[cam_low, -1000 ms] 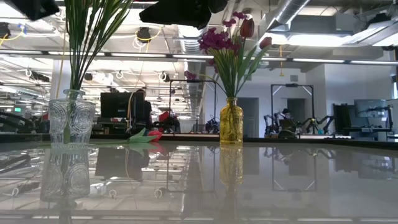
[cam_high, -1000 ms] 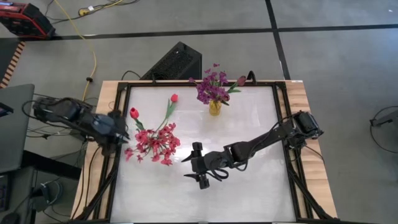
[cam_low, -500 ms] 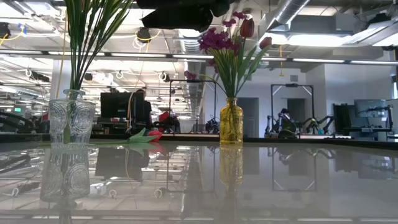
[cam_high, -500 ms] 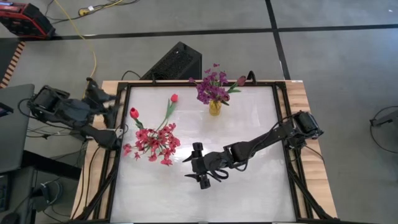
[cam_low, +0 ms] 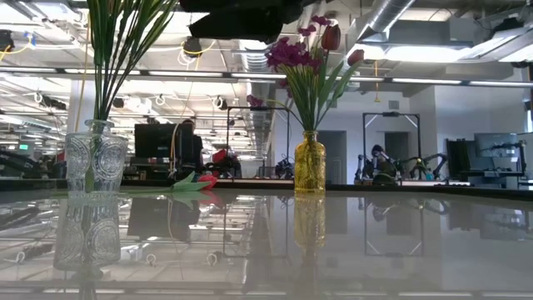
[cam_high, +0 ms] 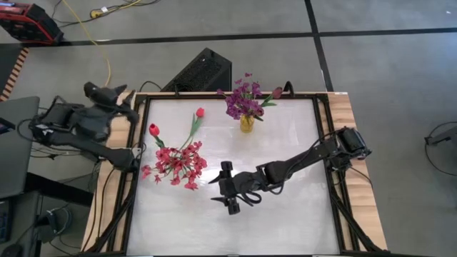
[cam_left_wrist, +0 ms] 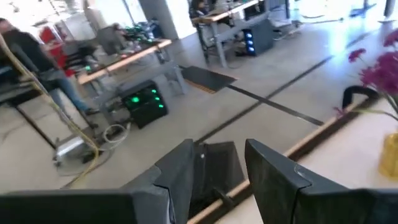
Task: Sort flowers into vase by color
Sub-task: Put the pink flower into the transparent vase
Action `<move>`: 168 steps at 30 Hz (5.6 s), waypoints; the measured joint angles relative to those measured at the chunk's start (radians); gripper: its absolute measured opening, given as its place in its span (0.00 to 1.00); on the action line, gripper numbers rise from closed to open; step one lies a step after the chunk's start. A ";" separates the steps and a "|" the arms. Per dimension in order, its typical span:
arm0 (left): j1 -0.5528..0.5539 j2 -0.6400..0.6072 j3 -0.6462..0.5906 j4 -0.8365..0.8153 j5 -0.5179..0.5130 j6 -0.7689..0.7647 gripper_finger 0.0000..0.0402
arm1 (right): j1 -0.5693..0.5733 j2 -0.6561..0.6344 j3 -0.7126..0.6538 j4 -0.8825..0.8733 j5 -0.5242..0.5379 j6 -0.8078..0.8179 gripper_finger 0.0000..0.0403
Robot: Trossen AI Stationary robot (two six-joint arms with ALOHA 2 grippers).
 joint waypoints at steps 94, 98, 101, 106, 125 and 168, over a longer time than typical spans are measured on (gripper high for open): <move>1.041 0.130 -0.578 1.008 1.763 0.281 0.00 | 0.050 0.000 0.000 -0.197 -0.003 0.161 0.72; 1.093 -0.033 -0.605 1.077 1.802 0.186 0.00 | 0.033 0.000 0.000 -0.185 -0.003 0.159 0.72; 1.112 -0.153 -0.642 1.074 1.818 0.144 0.00 | 0.025 0.000 0.000 -0.184 -0.004 0.159 0.72; 1.113 -0.332 -0.753 1.108 1.823 0.037 0.00 | 0.021 0.000 0.000 -0.179 -0.004 0.159 0.72; 1.114 -0.481 -0.832 1.158 1.235 0.217 0.00 | 0.015 0.000 0.000 -0.118 -0.004 0.204 0.72; 1.094 -0.723 -0.898 1.121 1.862 0.007 0.00 | 0.049 0.000 0.000 -0.106 -0.006 0.211 0.72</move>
